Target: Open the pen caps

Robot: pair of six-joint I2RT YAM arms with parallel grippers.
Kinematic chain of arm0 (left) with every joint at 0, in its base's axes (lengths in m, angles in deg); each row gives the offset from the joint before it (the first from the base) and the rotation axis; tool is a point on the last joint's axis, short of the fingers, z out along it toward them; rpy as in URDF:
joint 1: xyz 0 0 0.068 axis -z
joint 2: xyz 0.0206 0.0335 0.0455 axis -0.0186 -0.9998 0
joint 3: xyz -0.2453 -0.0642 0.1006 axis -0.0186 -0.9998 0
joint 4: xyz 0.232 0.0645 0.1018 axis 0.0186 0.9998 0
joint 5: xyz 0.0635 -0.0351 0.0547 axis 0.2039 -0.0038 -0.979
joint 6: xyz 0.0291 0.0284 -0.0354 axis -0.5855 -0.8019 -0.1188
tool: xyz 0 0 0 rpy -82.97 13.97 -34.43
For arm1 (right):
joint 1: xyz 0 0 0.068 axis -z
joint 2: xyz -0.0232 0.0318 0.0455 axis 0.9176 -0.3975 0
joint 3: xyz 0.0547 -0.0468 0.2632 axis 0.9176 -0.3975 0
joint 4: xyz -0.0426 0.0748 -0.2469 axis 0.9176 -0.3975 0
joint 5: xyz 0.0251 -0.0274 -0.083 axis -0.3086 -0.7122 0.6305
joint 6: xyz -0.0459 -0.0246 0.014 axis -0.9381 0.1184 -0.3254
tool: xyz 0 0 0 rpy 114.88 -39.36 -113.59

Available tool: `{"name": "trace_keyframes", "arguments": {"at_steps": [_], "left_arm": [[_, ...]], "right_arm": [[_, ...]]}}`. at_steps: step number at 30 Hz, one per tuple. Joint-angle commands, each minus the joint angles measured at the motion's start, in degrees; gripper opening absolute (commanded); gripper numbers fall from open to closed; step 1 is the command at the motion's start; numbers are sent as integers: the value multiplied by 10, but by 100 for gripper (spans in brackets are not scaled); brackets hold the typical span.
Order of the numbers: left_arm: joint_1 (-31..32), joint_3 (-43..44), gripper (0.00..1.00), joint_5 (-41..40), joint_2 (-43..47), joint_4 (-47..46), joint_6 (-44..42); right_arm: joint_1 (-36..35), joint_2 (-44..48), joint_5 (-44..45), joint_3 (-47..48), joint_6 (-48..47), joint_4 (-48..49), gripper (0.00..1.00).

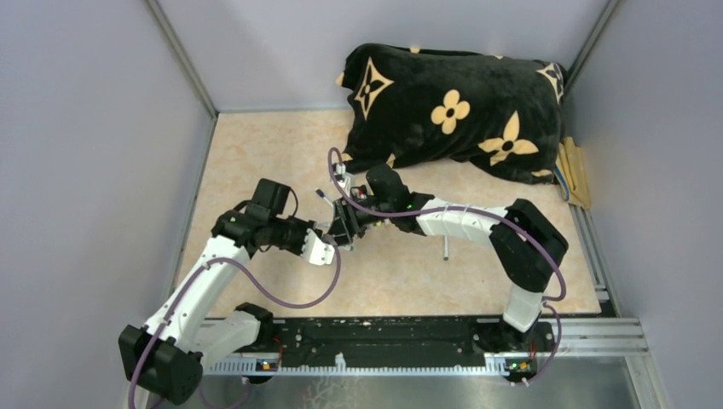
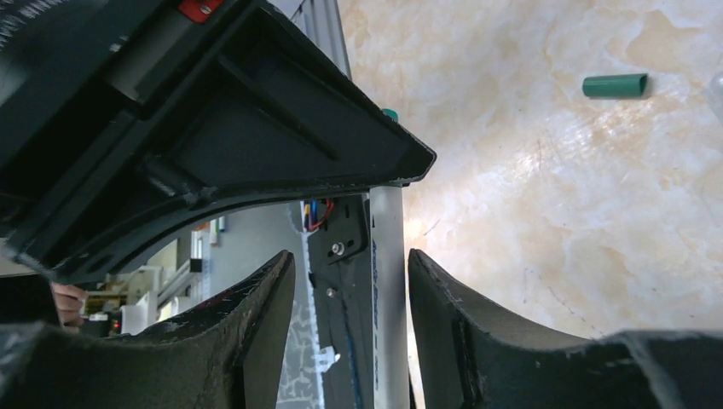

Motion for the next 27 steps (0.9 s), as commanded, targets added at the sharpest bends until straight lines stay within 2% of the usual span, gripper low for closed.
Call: {"name": "trace_keyframes", "arguments": {"at_steps": [1, 4, 6, 8, 10, 12, 13, 15, 18, 23, 27], "left_arm": [[6, 28, 6, 20, 3, -4, 11], [6, 35, 5, 21, 0, 2, 15], [7, 39, 5, 20, -3, 4, 21], [7, 39, 10, 21, -4, 12, 19], [7, 35, 26, 23, -1, 22, 15], [7, 27, 52, 15, 4, 28, 8], [7, 19, 58, 10, 7, 27, 3], [7, 10, 64, 3, 13, 20, -2], [7, 11, 60, 6, 16, 10, -3], [6, 14, 36, -13, 8, 7, -7], [10, 2, 22, -21, 8, -6, -18]], "right_arm": [[-11, -19, -19, 15, 22, 54, 50], [-11, -22, -22, 14, 24, 59, 43], [-11, -22, -23, 12, 23, 59, 31], [-11, -17, -17, 9, 23, 58, 14], [-10, -8, -6, 3, 20, 59, 0], [-7, 2, -2, -1, 15, 56, 0], [-5, 5, -2, -4, 14, 55, 0], [-3, 9, -3, -6, 12, 53, 0], [-4, 9, -7, -8, 10, 51, 0], [-4, 12, -10, -15, 10, 52, 0], [-4, 12, -10, -15, 13, 57, 0]]}}
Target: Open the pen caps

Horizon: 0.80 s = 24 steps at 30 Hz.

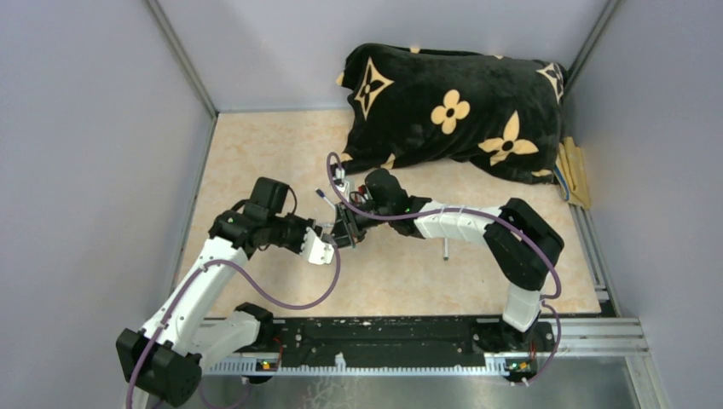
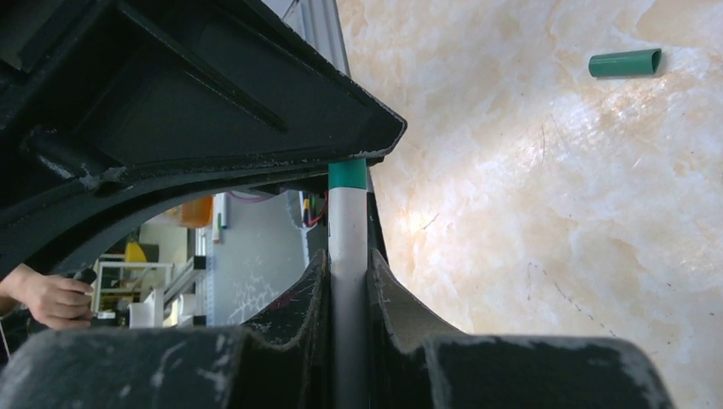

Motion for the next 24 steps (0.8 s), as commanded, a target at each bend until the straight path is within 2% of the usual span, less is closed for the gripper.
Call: {"name": "trace_keyframes", "arguments": {"at_steps": [1, 5, 9, 14, 24], "left_arm": [[8, -14, 17, -10, 1, -12, -18], [10, -15, 0, -20, 0, -15, -19], [10, -45, 0, -60, 5, -47, -19], [8, -97, 0, -162, -6, -132, 6], [-16, -80, 0, -189, -69, -162, 27]], "right_arm": [[0, 29, -6, -1, -5, 26, 0], [2, 32, -2, -9, -4, 27, 0], [10, 50, 17, -26, -13, 10, 0], [22, 107, 63, -84, -37, -25, 0], [29, 206, 97, -159, -99, -135, 0]]}}
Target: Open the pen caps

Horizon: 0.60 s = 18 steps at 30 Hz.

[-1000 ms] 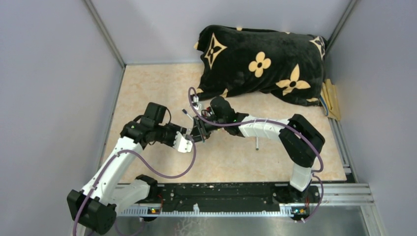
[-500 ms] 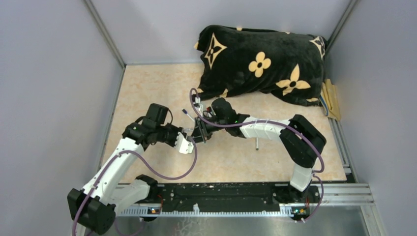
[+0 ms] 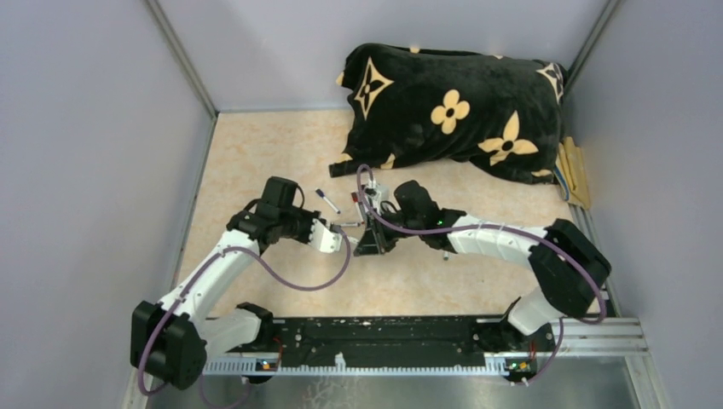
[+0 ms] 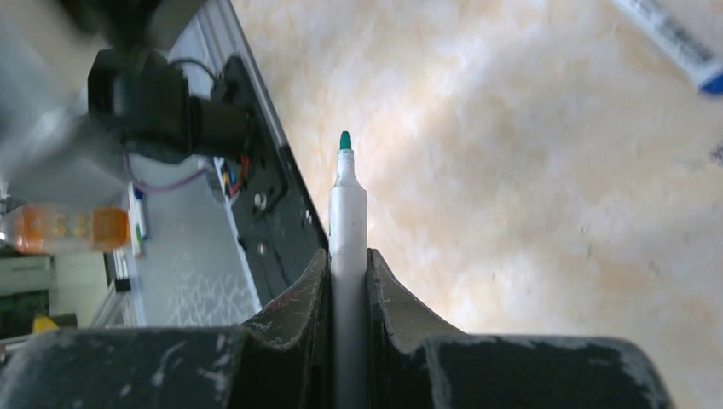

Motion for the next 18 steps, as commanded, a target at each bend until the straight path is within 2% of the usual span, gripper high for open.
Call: {"name": "trace_keyframes", "arguments": {"at_steps": [1, 4, 7, 14, 18], "left_arm": [[-36, -6, 0, -141, -20, 23, 5], [-45, -10, 0, -147, -16, 11, -6], [-45, 0, 0, -125, -15, 25, 19], [-45, 23, 0, 14, -43, 97, 191], [-45, -7, 0, 26, -58, 89, 233]], "right_arm": [[9, 79, -30, -30, -47, -84, 0], [19, 107, -16, -47, -55, -122, 0], [22, 139, 51, -54, -59, -148, 0], [36, 202, 413, -99, 6, -178, 0], [41, 206, 528, -121, 34, -184, 0]]}}
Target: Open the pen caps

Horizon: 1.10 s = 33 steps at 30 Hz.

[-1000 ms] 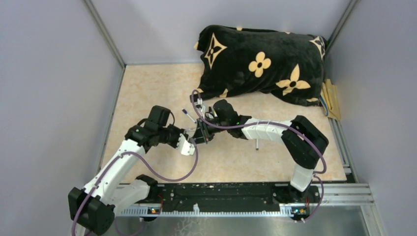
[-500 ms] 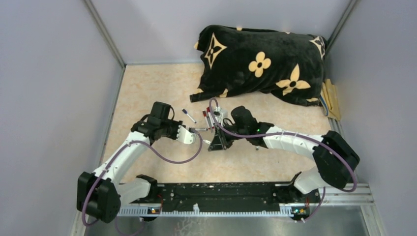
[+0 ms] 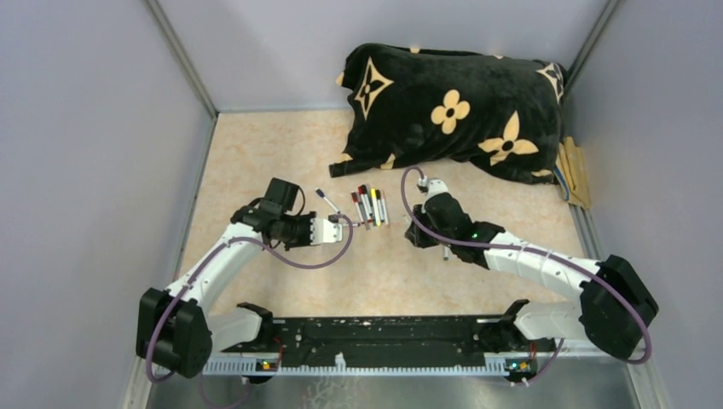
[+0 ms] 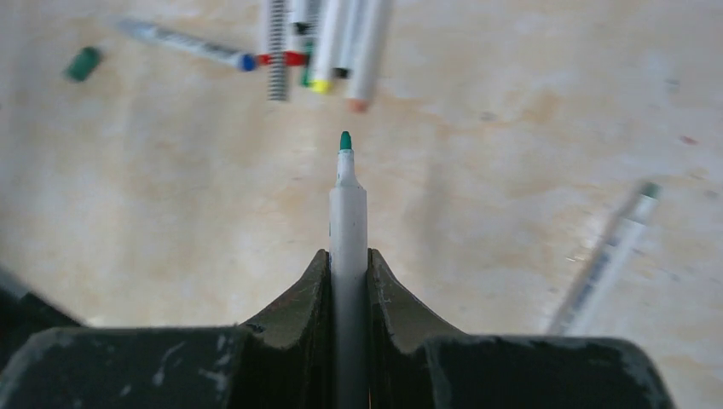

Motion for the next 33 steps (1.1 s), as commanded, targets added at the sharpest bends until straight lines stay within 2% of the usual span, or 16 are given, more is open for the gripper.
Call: {"name": "trace_keyframes", "arguments": {"at_steps": [1, 8, 13, 16, 20, 22, 27, 33], "left_arm": [[-3, -30, 0, 50, -14, 11, 82], [-2, -86, 0, 43, -34, -51, 97], [-3, -105, 4, 33, -59, -81, 112], [-2, -111, 7, 36, -68, -90, 118], [-2, -112, 12, 36, -83, -90, 125], [-2, -111, 17, 34, -87, -92, 128], [-2, -106, 46, 41, -83, -88, 131], [-2, -89, 58, 43, -68, -70, 140]], "right_arm": [[7, 5, 205, -20, 41, -14, 0], [8, -64, 295, -39, 62, 16, 0], [8, -109, 306, -42, 69, 39, 0], [8, -130, 304, -45, 71, 50, 8], [7, -144, 300, -55, 72, 64, 11], [7, -148, 298, -58, 74, 66, 12], [8, -151, 291, -65, 77, 68, 14], [8, -140, 286, -67, 72, 65, 17]]}}
